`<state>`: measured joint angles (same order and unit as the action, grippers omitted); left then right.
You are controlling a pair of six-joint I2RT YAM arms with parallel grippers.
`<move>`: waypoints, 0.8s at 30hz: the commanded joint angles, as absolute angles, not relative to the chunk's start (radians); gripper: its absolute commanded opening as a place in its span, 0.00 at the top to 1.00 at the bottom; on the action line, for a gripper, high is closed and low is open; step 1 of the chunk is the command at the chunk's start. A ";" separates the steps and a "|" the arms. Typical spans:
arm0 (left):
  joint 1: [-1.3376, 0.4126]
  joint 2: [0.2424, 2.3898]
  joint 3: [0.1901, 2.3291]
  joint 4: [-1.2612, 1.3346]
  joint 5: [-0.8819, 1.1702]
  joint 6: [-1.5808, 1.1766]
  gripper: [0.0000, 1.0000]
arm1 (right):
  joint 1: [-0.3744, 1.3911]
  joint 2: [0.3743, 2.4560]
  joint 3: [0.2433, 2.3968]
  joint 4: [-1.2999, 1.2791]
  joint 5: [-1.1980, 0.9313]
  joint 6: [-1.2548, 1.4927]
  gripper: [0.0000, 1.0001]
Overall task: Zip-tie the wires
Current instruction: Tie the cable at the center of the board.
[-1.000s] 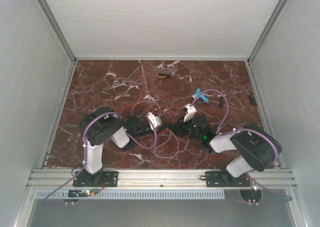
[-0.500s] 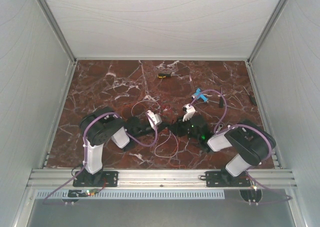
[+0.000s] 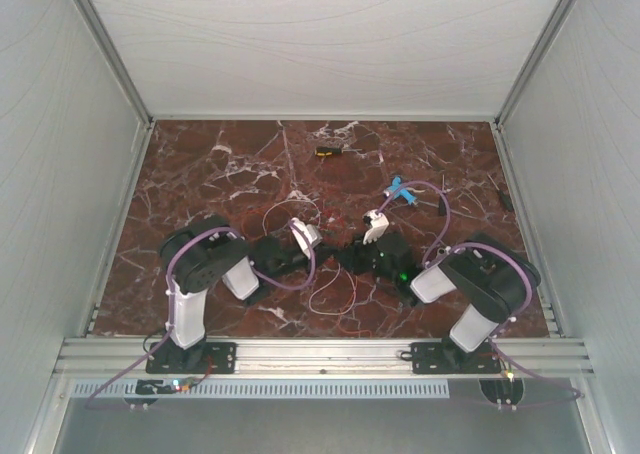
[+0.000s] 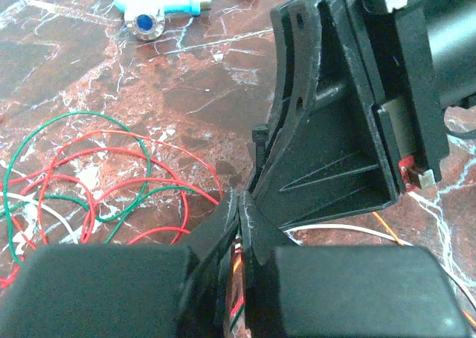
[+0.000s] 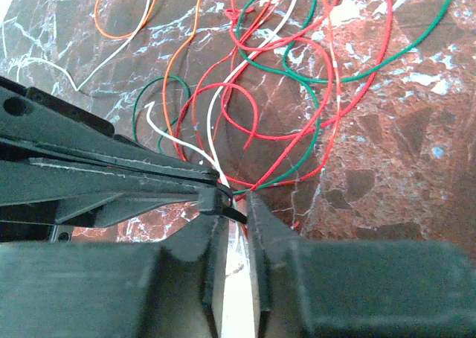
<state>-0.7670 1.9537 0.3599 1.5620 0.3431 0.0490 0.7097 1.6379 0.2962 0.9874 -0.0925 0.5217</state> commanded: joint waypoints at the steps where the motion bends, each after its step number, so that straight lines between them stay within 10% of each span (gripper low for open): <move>1: -0.781 1.932 0.354 1.686 0.334 -0.038 1.00 | 0.717 1.666 0.335 1.119 -0.077 0.504 0.92; 10: -0.780 1.884 0.309 1.684 0.327 -0.083 0.97 | 0.689 1.670 0.331 1.159 -0.223 0.432 1.00; 18: -0.778 1.741 0.230 1.672 0.238 -0.083 0.42 | 0.571 1.646 0.372 1.021 -0.510 0.392 1.00; 24: -0.767 1.562 0.171 1.520 0.175 -0.094 0.34 | 0.533 1.700 0.482 0.898 -0.759 0.306 1.00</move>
